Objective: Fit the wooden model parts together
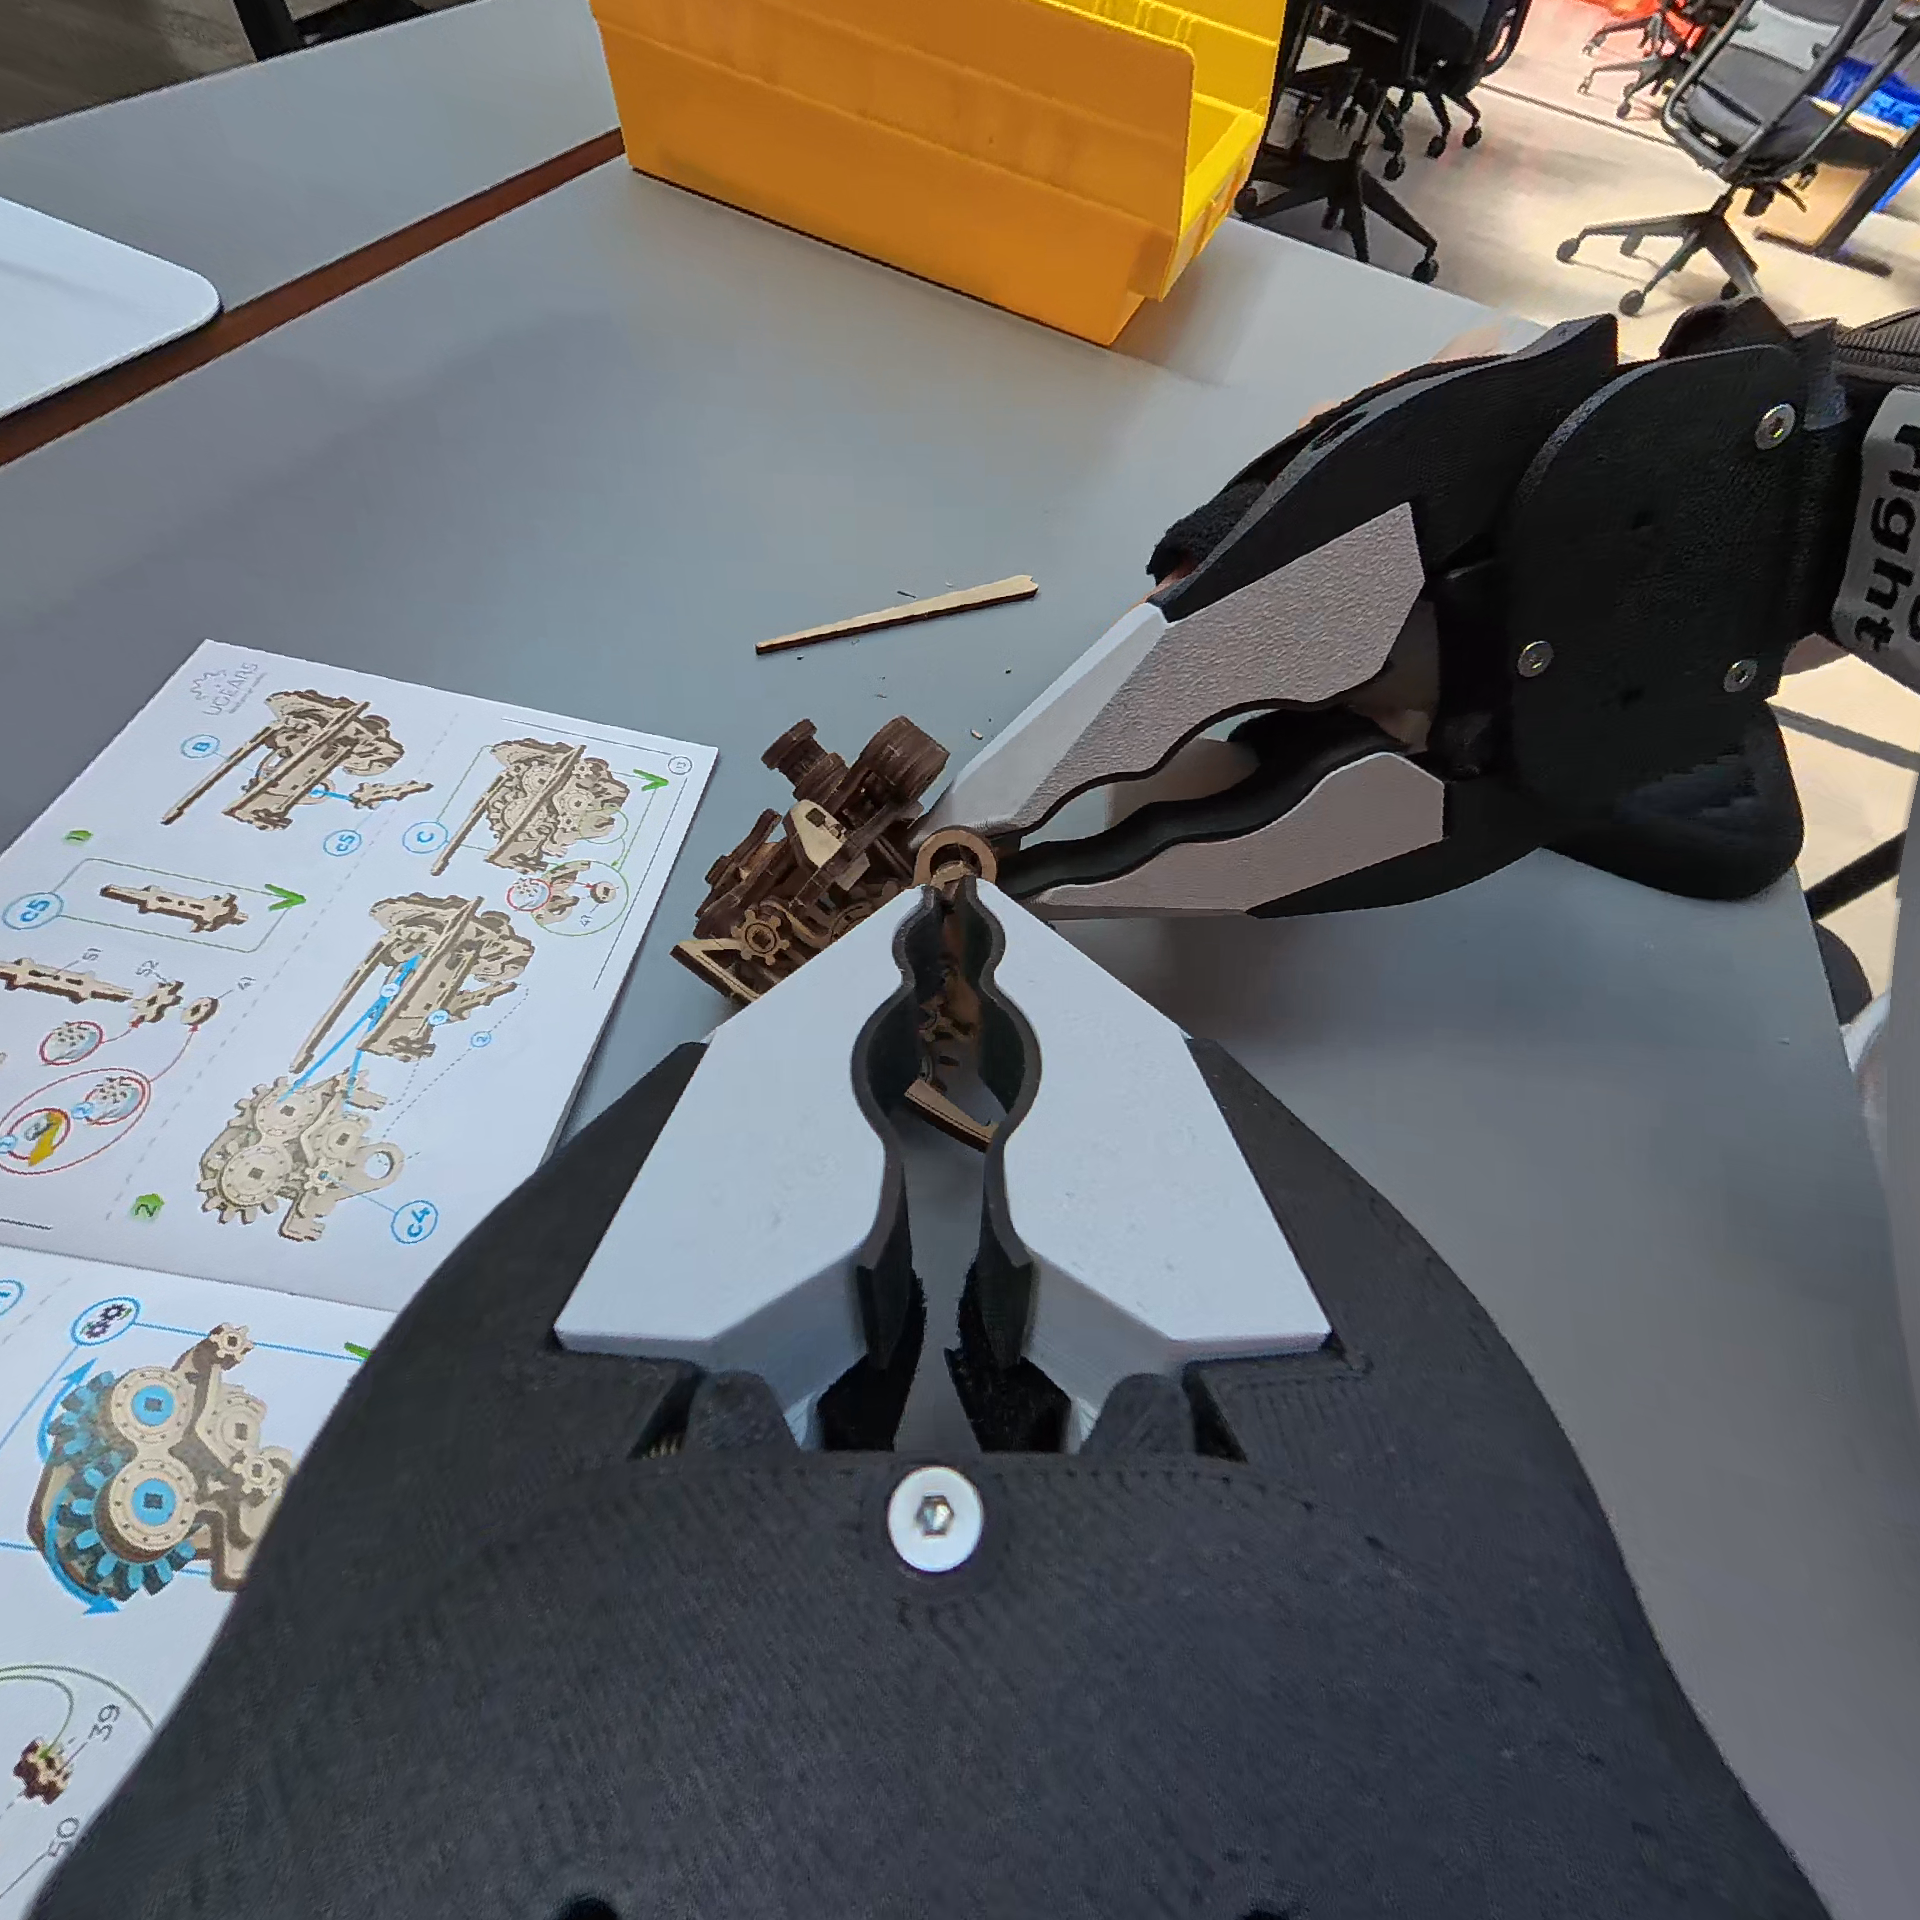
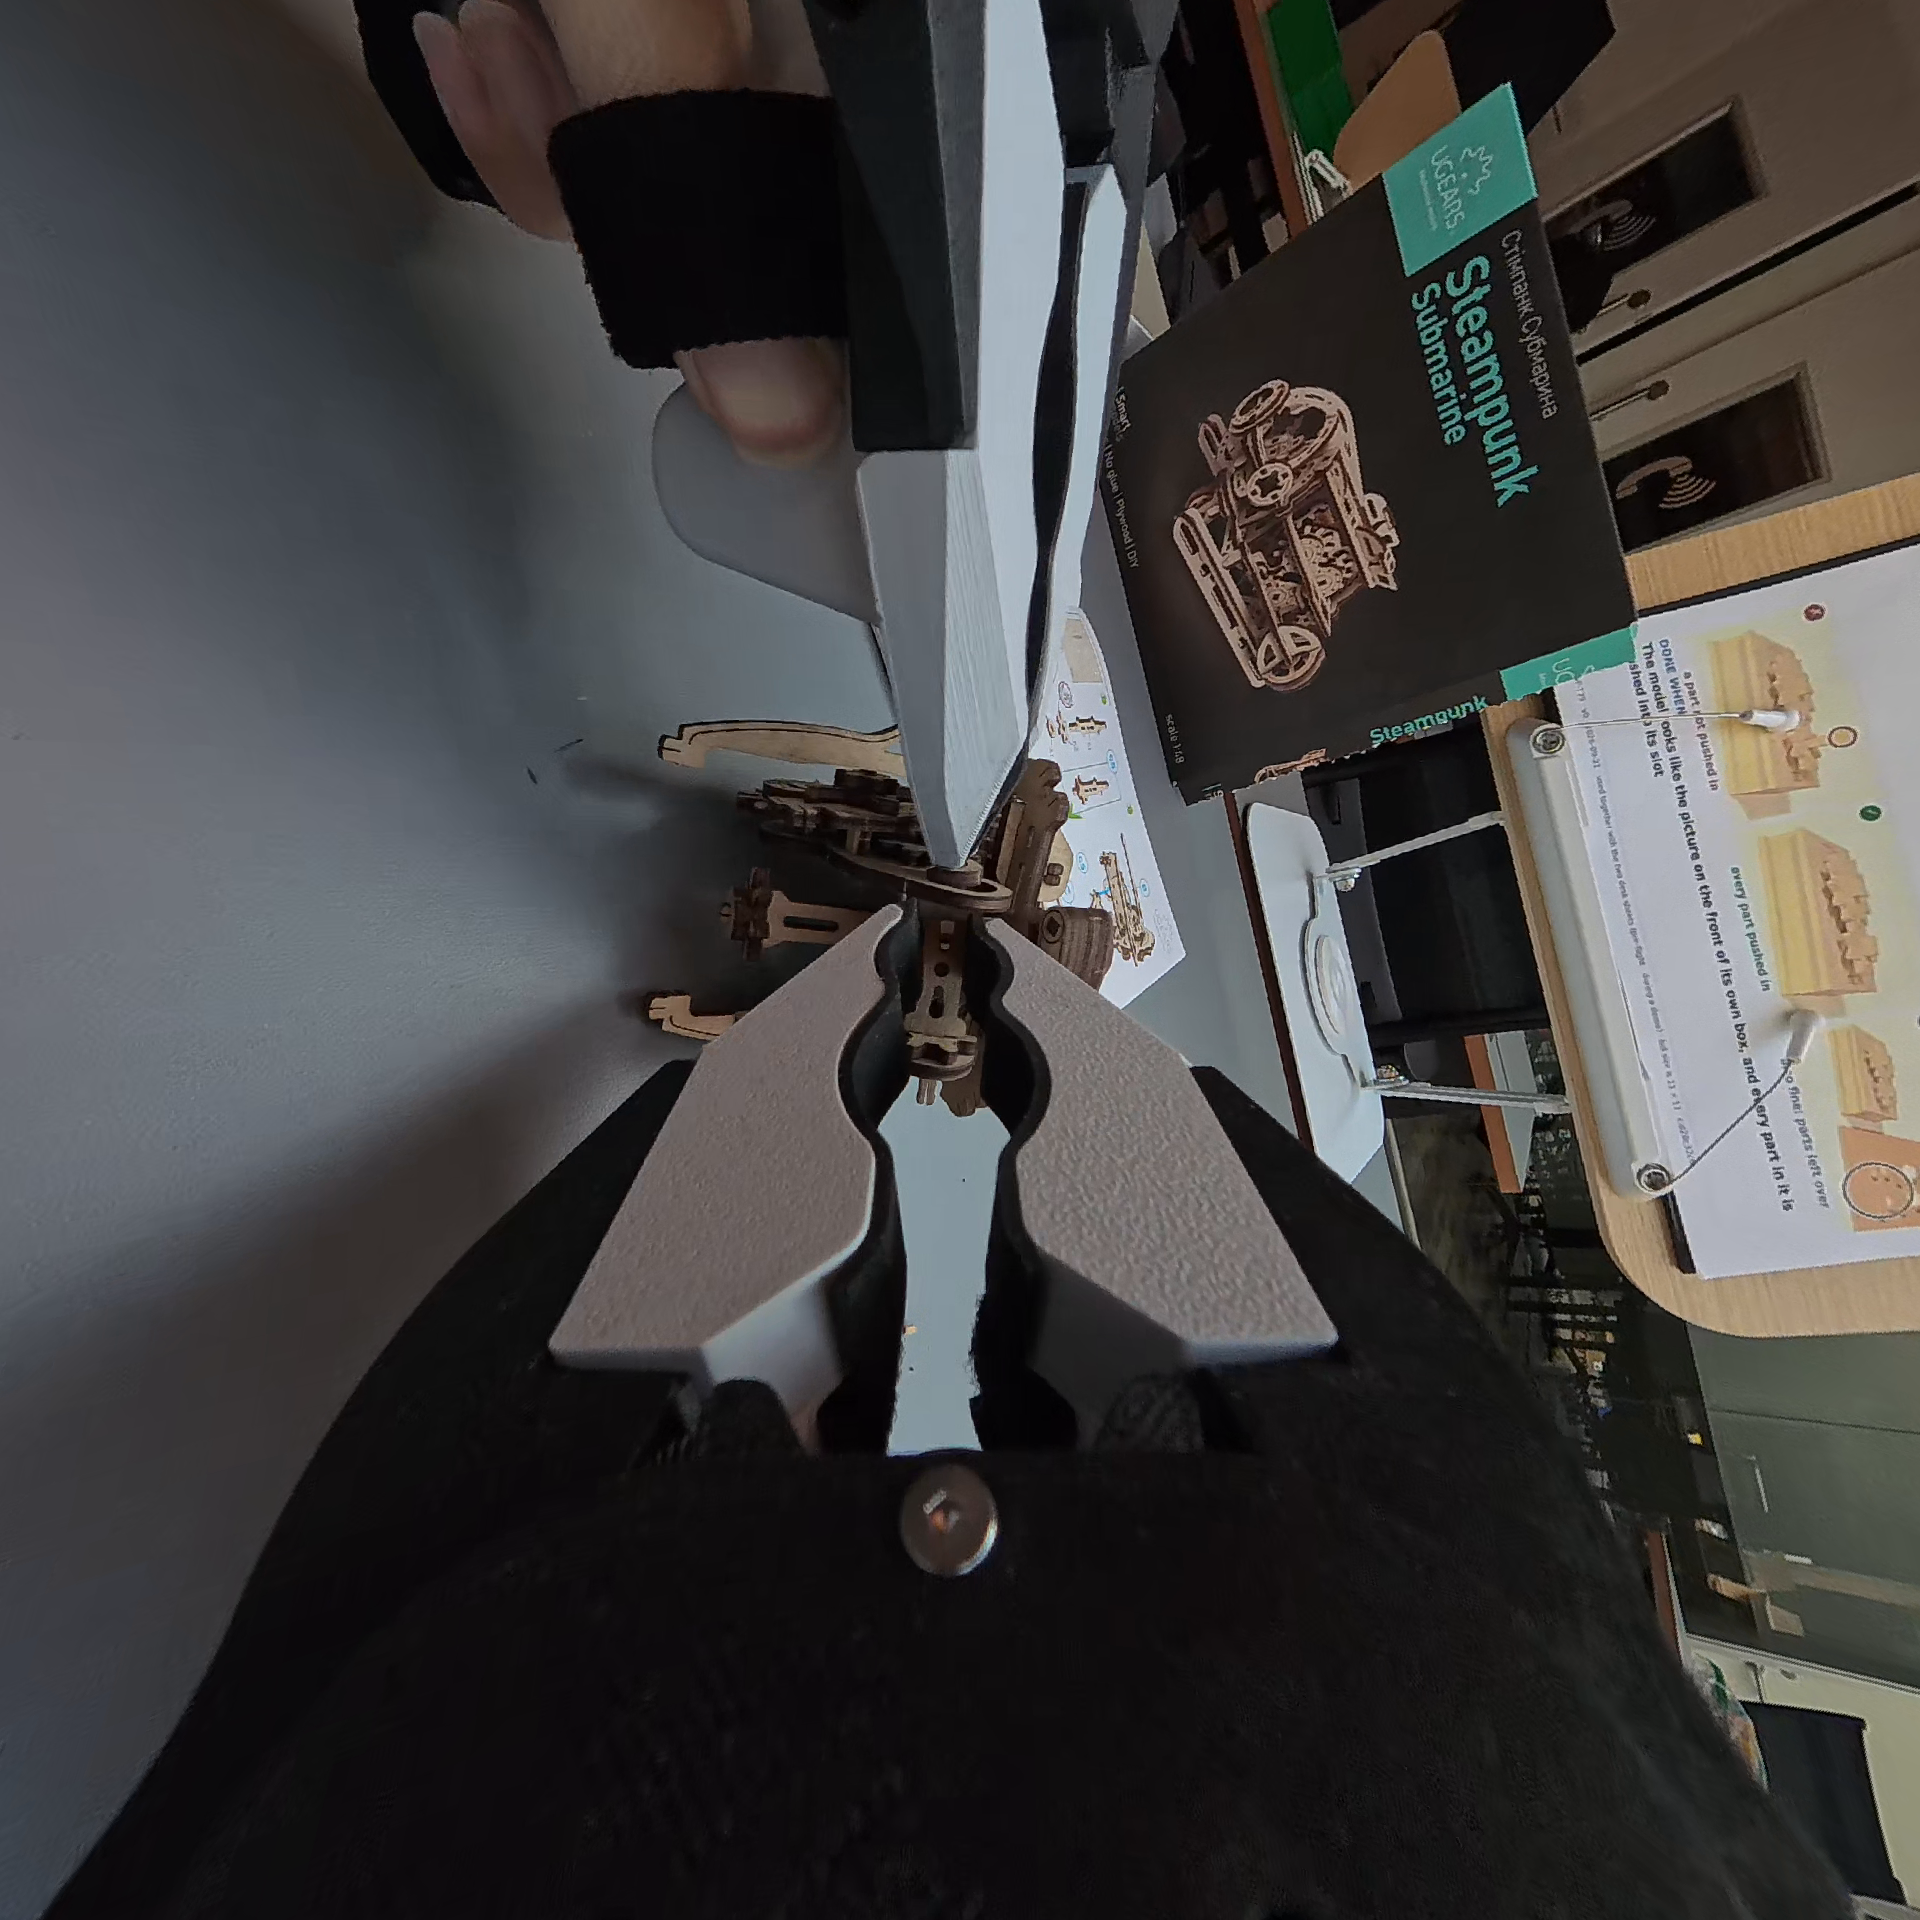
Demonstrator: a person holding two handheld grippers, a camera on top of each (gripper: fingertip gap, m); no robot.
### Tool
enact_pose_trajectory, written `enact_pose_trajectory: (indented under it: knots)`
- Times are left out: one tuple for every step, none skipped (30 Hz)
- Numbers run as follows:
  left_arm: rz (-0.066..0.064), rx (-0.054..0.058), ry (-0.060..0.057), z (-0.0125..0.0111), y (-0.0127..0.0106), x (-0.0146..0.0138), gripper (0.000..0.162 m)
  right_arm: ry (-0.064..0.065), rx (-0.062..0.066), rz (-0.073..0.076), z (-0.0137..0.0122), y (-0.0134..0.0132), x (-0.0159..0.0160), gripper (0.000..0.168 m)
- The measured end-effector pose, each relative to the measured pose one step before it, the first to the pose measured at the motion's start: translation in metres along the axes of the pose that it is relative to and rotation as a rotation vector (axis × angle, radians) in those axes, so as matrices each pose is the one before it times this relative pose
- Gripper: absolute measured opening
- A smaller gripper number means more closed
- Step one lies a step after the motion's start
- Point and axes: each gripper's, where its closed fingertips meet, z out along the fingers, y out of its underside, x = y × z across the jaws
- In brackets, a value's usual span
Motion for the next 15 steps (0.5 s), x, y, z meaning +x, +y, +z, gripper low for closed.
enact_pose_trajectory:
  knots:
    - [0.0032,0.0024,-0.0056,-0.00018,-0.00079,-0.00133,0.0,0.0015,0.0062,0.0049,0.00087,0.00093,0.00121,0.002]
    - [0.0041,0.0004,-0.0045,-0.0003,-0.0011,-0.00149,0.0,-0.0033,0.0062,0.0122,0.00103,0.00111,0.0014,0.003]
    - [0.0072,0.0065,-0.0018,-0.00081,-0.00211,-0.00082,0.0,-0.0028,0.0125,0.019,0.00051,0.0003,0.00166,0.004]
    - [0.0063,0.016,0.0004,-0.00148,-0.00277,-0.0002,0.001,-0.0027,0.0193,0.0343,-0.00037,-0.00095,0.00224,0.004]
    - [0.0015,0.0161,-0.0011,-0.00176,-0.00227,-0.00021,0.001,-0.0077,0.0165,0.0317,-0.00038,-0.00158,0.00141,0.005]
    - [0.003,0.0065,-0.002,-0.00126,-0.00042,0.00012,0.001,-0.0074,0.0089,0.0197,-0.0003,-0.0011,0.00018,0.005]
    - [0.0062,-0.0036,-0.0042,-0.00068,0.00143,-0.00026,0.002,-0.0045,0.0019,0.0058,0.00041,-0.00021,-0.00113,0.005]
    - [0.0049,-0.011,-0.0072,0.00011,0.00275,-0.00072,0.002,-0.002,-0.0093,-0.0047,0.00103,0.00106,-0.00182,0.005]
    - [0.0035,-0.0058,-0.0075,0.00065,0.00192,-0.00086,0.002,0.0061,-0.0101,-0.0159,0.00074,0.00117,-0.00069,0.005]
    - [0.0011,-0.0003,-0.0053,0.00068,0.00084,-0.00072,0.002,0.0085,-0.0068,-0.0114,0.00033,0.00086,0.0,0.005]
    - [-0.0013,-0.0019,-0.0022,0.00077,0.00035,-0.00078,0.002,0.0047,-0.006,-0.002,0.00044,0.00099,0.00027,0.005]
    - [-0.0023,-0.0023,0.0006,0.00063,-0.00003,-0.00078,0.002,-0.0016,-0.0054,0.0101,0.00053,0.00083,-0.0001,0.005]
    - [-0.0041,0.0013,-0.0012,0.00066,-0.00054,-0.00089,0.002,0.0022,-0.0047,0.0129,0.0004,0.00071,0.00095,0.005]
    - [-0.0051,0.0042,-0.0016,0.0006,-0.00083,-0.00087,0.002,0.0044,-0.0033,0.0109,0.0003,0.00047,0.00113,0.005]
    - [-0.0035,0.0017,-0.0004,0.00065,-0.00024,-0.00065,0.002,0.0046,-0.0044,0.0065,0.00036,0.0007,0.00063,0.005]
